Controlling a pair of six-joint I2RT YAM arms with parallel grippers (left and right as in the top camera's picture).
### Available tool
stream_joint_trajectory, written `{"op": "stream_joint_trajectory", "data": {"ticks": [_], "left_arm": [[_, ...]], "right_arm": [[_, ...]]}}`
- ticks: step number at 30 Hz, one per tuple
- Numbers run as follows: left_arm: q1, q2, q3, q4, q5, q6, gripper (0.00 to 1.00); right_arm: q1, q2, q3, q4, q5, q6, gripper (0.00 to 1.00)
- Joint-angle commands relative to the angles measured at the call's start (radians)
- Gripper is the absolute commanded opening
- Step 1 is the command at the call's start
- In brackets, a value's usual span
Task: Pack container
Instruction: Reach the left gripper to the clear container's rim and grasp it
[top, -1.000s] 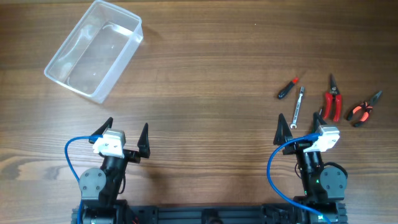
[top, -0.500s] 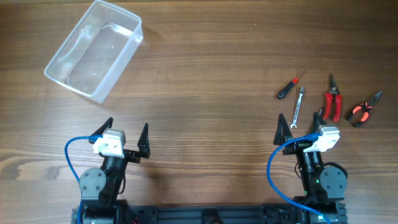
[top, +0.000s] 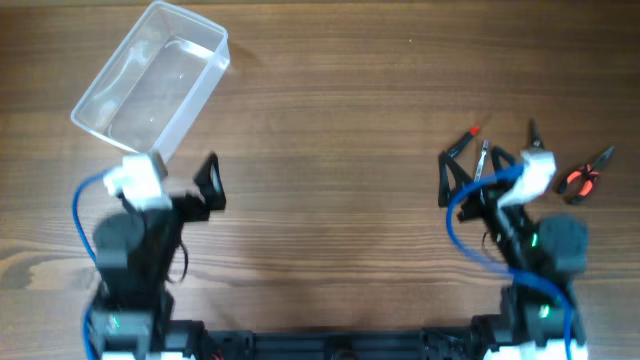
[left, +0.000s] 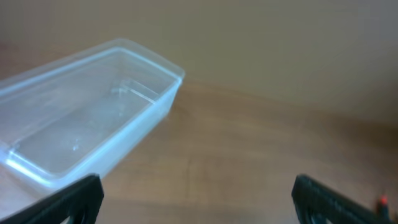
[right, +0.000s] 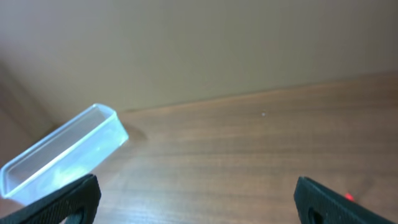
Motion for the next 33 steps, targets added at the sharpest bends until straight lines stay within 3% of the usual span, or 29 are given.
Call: {"op": "stream_joint_trajectory", "data": {"ticks": [1,4,7,9,11,15,20,23,27,29,31,33], "left_arm": [[0.06,0.356,0.36,-0.225,-0.06,-0.11,1.0],[0.147,0.618,0.65,-0.459,-0.007,-0.109,1.0],[0.267,0.789,0.853,-0.658,0.171,-0.11,1.0],[0.324,0.801,0.853,-0.672,0.261,-0.109,1.0],[0.38,0.801,0.853,-0.652,0.26,-0.111,1.0],[0.453,0.864,0.853,-0.599,0.06,-0.211,1.0],[0.455,1.1,0.854,-0.515,0.057,-0.319,0.99],[0.455,1.207,0.854,-0.474,0.055,-0.324,0.99],[0.455,1.263,0.853,-0.462,-0.03,-0.35,0.99],[0.453,1.263,0.853,-0.469,-0.079,-0.366,0.92],[0.452,1.265,0.853,-0.476,-0.093,-0.368,0.78],[0.44,1.276,0.853,-0.476,-0.095,-0.368,0.77]], "right_arm": [[0.004,0.266,0.263,-0.134,-0.113,-0.128,1.0],[0.004,0.532,0.568,-0.443,-0.112,-0.253,1.0],[0.004,0.745,0.815,-0.737,-0.099,-0.277,1.0],[0.004,0.785,0.836,-0.764,-0.137,-0.229,1.0],[0.004,0.792,0.836,-0.747,-0.117,-0.229,1.0],[0.004,0.812,0.836,-0.752,0.021,-0.203,1.0],[0.004,0.858,0.836,-0.803,0.02,-0.225,1.0],[0.004,0.858,0.836,-0.823,0.024,-0.235,1.0],[0.004,0.858,0.836,-0.853,0.024,-0.255,1.0],[0.004,0.858,0.836,-0.857,0.023,-0.255,1.0],[0.004,0.858,0.836,-0.857,0.023,-0.254,1.0],[0.004,0.858,0.836,-0.857,0.023,-0.254,1.0]]}}
